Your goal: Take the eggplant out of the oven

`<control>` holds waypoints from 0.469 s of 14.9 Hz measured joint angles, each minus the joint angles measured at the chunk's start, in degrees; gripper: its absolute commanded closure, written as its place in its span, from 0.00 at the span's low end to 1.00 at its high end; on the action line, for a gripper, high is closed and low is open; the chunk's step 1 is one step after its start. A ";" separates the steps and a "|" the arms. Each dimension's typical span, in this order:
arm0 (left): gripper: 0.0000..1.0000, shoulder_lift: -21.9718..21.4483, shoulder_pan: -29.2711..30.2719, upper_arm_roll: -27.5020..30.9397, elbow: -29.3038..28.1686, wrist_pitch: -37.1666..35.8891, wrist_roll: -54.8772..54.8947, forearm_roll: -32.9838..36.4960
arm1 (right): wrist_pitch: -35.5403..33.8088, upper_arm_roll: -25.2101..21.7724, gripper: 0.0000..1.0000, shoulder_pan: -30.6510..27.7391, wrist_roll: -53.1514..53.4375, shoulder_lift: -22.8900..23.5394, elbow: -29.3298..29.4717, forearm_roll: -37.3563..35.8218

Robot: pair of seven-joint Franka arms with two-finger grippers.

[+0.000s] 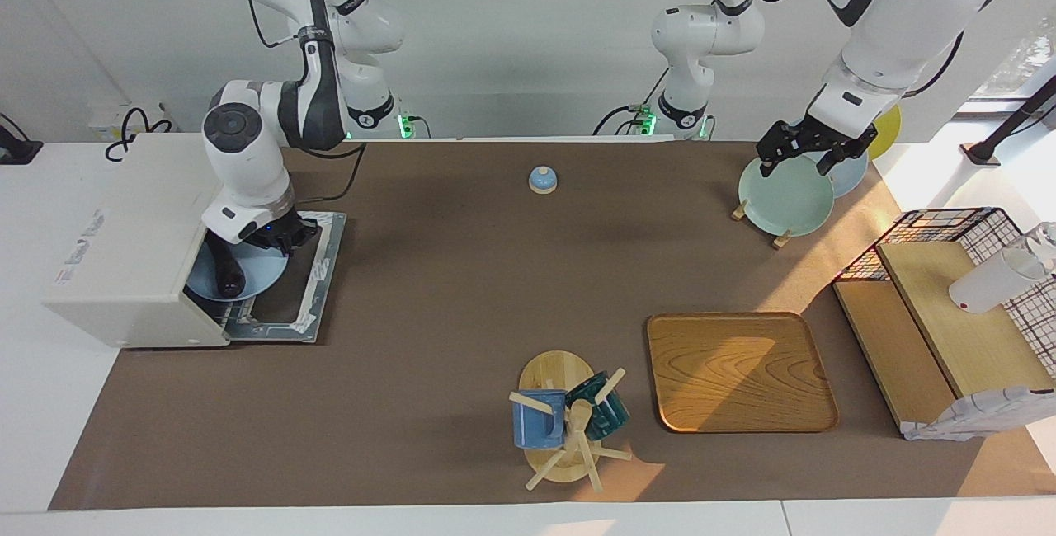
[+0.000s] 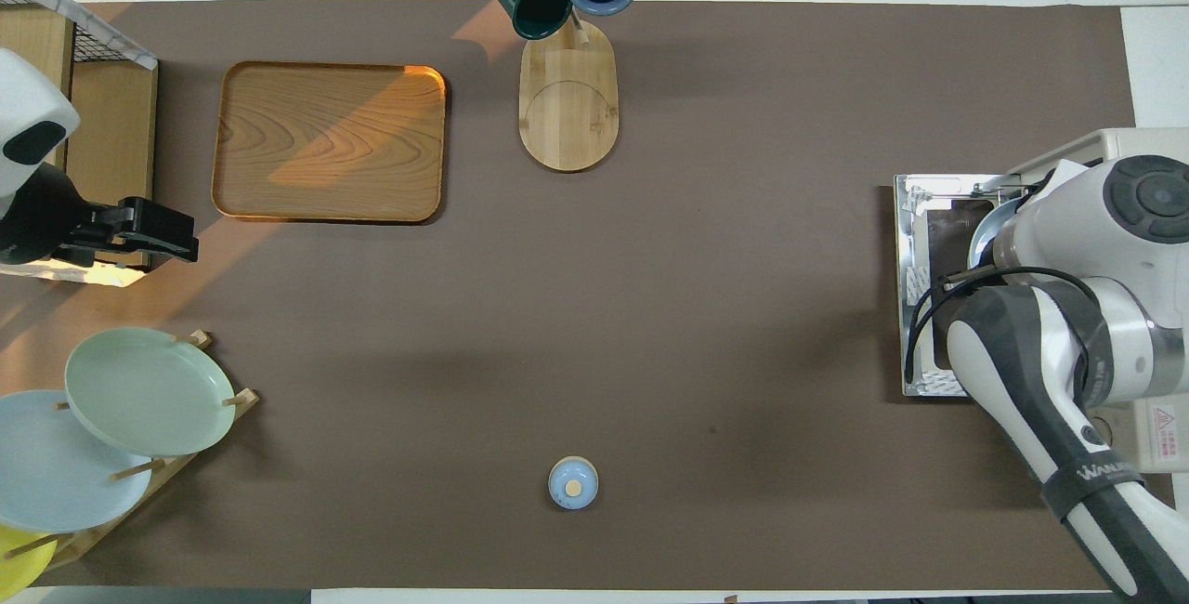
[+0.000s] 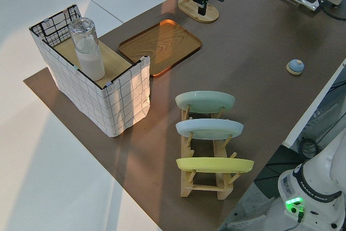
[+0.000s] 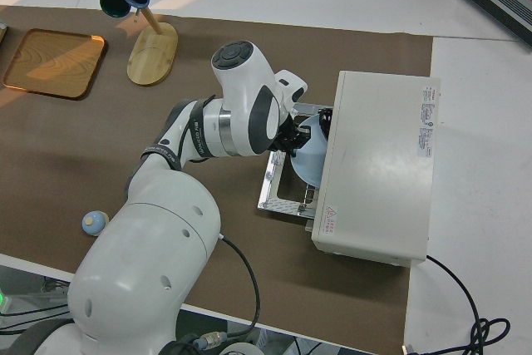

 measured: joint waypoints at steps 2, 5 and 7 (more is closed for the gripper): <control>0.00 0.00 0.00 0.00 0.00 0.00 0.00 0.00 | -2.50 0.52 1.00 3.55 1.71 -0.18 1.38 -0.06; 0.00 0.00 0.00 0.00 0.00 0.00 0.00 0.00 | -7.08 1.17 1.00 13.54 12.44 0.30 5.78 0.01; 0.00 0.00 0.00 0.00 0.00 0.00 0.00 0.00 | -7.64 1.50 1.00 20.54 20.48 1.84 8.54 0.59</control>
